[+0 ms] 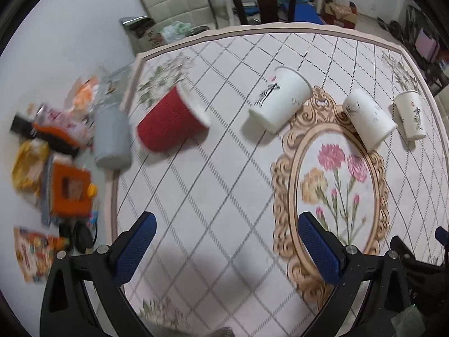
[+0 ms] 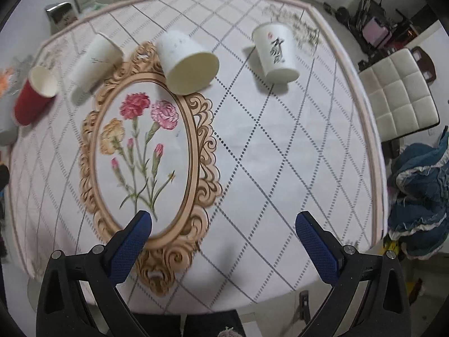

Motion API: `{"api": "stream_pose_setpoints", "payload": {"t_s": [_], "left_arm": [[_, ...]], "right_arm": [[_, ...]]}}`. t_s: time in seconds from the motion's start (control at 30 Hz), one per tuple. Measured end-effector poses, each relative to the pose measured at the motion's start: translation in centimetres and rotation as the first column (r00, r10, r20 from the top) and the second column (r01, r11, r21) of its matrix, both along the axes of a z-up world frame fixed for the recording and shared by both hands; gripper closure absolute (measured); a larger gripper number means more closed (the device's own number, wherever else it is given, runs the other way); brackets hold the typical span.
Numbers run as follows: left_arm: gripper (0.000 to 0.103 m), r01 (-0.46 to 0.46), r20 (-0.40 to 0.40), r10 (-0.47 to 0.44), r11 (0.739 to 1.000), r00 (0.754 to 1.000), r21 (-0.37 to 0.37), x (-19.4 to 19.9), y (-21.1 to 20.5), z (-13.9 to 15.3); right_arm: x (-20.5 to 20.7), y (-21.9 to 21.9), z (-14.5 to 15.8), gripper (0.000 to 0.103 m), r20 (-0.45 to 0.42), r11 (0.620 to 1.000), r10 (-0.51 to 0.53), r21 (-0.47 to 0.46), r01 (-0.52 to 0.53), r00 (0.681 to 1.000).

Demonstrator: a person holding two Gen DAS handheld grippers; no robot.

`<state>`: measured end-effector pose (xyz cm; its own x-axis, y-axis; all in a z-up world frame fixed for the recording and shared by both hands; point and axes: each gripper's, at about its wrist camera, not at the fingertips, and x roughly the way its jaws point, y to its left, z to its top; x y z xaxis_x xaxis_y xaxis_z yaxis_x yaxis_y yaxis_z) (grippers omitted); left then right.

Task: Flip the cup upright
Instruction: 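Reach the left tool to the lying white calligraphy cup and grasp it, then lift the white cup with the left tool and rotate it opening-up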

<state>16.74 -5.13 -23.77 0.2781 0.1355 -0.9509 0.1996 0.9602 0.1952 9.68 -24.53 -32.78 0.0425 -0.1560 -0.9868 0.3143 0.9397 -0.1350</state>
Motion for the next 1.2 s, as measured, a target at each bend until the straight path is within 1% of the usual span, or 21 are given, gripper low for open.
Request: {"api": "stream_pose_setpoints", "payload": {"t_s": [0.1, 0.27, 0.37, 0.57, 0.6, 0.63, 0.67, 0.8, 0.83, 0.87, 0.93, 1.0, 1.1, 1.2], "left_arm": [[0.000, 0.050, -0.004, -0.050, 0.999, 0.999, 0.000, 3.1, -0.5, -1.1], [0.001, 0.149, -0.009, -0.149, 0.988, 0.989, 0.030, 7.7, -2.3, -2.8], [0.001, 0.224, -0.013, -0.224, 0.973, 0.975, 0.045, 9.6, -3.6, -3.7], [0.001, 0.357, -0.052, -0.355, 0.932, 0.934, 0.056, 12.0, -6.2, -6.0], [0.004, 0.372, -0.057, -0.369, 0.927, 0.928, 0.054, 12.3, -6.5, -6.3], [0.013, 0.389, -0.068, -0.385, 0.920, 0.920, 0.056, 12.6, -6.9, -6.8], [0.018, 0.399, -0.076, -0.394, 0.915, 0.916, 0.058, 12.7, -7.3, -7.1], [0.019, 0.444, -0.106, -0.437, 0.894, 0.893, 0.061, 13.2, -8.5, -8.7], [0.021, 0.454, -0.112, -0.446, 0.889, 0.888, 0.060, 13.4, -8.8, -9.1], [0.025, 0.459, -0.115, -0.451, 0.886, 0.885, 0.058, 13.4, -8.9, -9.3], [0.029, 0.470, -0.126, -0.461, 0.881, 0.879, 0.057, 13.5, -9.2, -9.8], [0.040, 0.480, -0.134, -0.470, 0.875, 0.872, 0.055, 13.4, -9.5, -10.2], [0.040, 0.488, -0.127, -0.478, 0.871, 0.869, 0.053, 13.4, -9.6, -10.2], [0.041, 0.473, -0.119, -0.466, 0.880, 0.877, 0.044, 13.6, -9.3, -10.0]], "right_arm": [[1.9, -0.3, -1.6, 0.000, -0.029, 1.000, -0.030, 0.005, 0.030, 0.999], [4.6, -1.2, -3.1, 0.000, -0.060, 0.998, -0.062, -0.005, 0.062, 0.996], [5.8, -1.8, -3.8, 0.000, -0.074, 0.997, -0.079, -0.009, 0.079, 0.994], [7.5, -3.5, -5.2, 0.000, -0.099, 0.992, -0.123, -0.009, 0.122, 0.987], [7.6, -3.7, -5.2, 0.000, -0.101, 0.992, -0.130, -0.009, 0.130, 0.986], [7.6, -3.9, -5.3, 0.000, -0.102, 0.991, -0.135, -0.009, 0.134, 0.986], [7.8, -4.3, -5.4, 0.000, -0.105, 0.990, -0.144, -0.010, 0.144, 0.984], [8.2, -6.0, -5.9, 0.000, -0.109, 0.986, -0.168, -0.010, 0.167, 0.980], [8.3, -6.3, -6.0, 0.000, -0.110, 0.985, -0.174, -0.012, 0.174, 0.979], [8.4, -6.4, -6.1, 0.000, -0.111, 0.984, -0.179, -0.014, 0.179, 0.978], [8.7, -7.0, -6.1, 0.000, -0.114, 0.982, -0.187, -0.019, 0.186, 0.976], [8.8, -7.6, -6.1, 0.000, -0.114, 0.981, -0.196, -0.024, 0.195, 0.974], [8.7, -8.4, -6.0, 0.000, -0.119, 0.978, -0.209, -0.031, 0.207, 0.971], [8.9, -9.0, -6.0, 0.000, -0.120, 0.976, -0.219, -0.037, 0.216, 0.968]]}}
